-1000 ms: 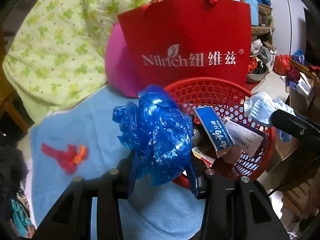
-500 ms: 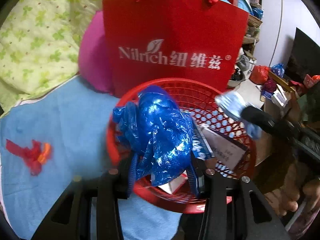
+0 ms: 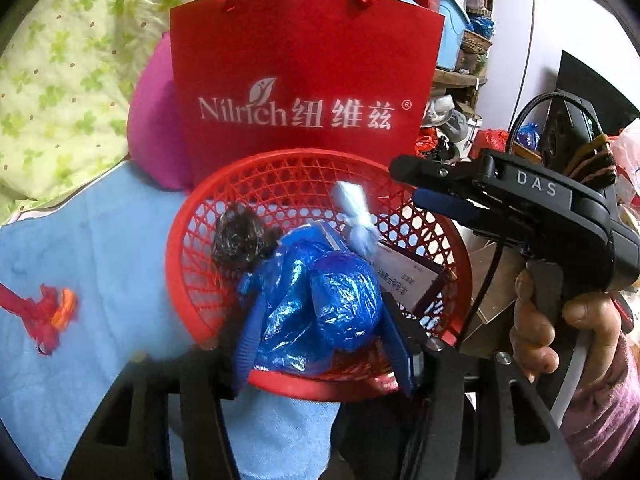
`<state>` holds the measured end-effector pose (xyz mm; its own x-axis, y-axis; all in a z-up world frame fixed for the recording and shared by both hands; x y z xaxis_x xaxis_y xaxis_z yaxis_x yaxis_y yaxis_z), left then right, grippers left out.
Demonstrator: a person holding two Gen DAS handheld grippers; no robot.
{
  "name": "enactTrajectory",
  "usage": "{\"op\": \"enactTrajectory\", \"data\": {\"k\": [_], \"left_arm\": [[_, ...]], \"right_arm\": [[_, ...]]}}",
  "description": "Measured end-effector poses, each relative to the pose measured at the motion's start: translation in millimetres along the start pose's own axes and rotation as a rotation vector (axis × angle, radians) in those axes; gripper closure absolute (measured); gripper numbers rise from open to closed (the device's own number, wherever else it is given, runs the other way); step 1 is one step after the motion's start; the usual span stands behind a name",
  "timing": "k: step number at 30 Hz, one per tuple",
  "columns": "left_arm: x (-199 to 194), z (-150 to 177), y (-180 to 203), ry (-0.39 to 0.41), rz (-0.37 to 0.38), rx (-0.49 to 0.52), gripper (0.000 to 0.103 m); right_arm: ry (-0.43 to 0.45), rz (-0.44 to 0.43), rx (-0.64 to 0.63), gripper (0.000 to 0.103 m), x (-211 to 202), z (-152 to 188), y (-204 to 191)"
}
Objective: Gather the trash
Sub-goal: 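Open the left tool to drop the blue bag while the right tool releases the tissue, then move both tools back over the blanket toward the red ribbon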
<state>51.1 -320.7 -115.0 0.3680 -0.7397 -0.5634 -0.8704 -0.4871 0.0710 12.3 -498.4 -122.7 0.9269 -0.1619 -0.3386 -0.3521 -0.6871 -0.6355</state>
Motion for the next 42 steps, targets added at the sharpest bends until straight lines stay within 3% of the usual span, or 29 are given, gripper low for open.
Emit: {"op": "enactTrajectory", "data": {"k": [7, 15, 20, 24, 29, 36, 42], "left_arm": [[-12, 8, 8, 0.023, 0.074, -0.021, 0.045], [-6, 0, 6, 0.022, 0.038, -0.026, 0.049], [-1, -36, 12, 0.073, 0.025, 0.014, 0.049], [-5, -56, 8, 0.135, -0.006, 0.018, 0.028], [-12, -37, -7, 0.130, -0.021, -0.020, 0.027], [-33, 2, -48, 0.103, -0.155, -0.023, 0.027], [-59, 25, -81, 0.098, -0.239, -0.063, 0.027]], "right_arm": [[0.004, 0.006, -0.042, 0.046, -19, 8, -3], [0.046, 0.023, -0.072, 0.046, -44, 6, -1], [0.077, 0.030, -0.060, 0.046, -54, -2, 5], [0.093, 0.043, -0.056, 0.046, -60, -7, 10], [0.085, 0.041, -0.057, 0.046, -61, -6, 11], [0.068, 0.029, -0.107, 0.047, -59, 1, -6], [-0.001, -0.098, -0.277, 0.047, -63, 27, -61]]}}
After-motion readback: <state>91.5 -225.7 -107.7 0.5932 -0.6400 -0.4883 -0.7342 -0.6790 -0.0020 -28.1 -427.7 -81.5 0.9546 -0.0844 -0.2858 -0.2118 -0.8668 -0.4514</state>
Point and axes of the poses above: each gripper's, at about its wrist camera, not at the fingertips, and x roughly the way its jaws point, y to its right, z to its underside, the point moved 6 cm from there along x, roughly the way its jaws point, and after that the axes turned 12 degrees about y, right-handed, at the moved point
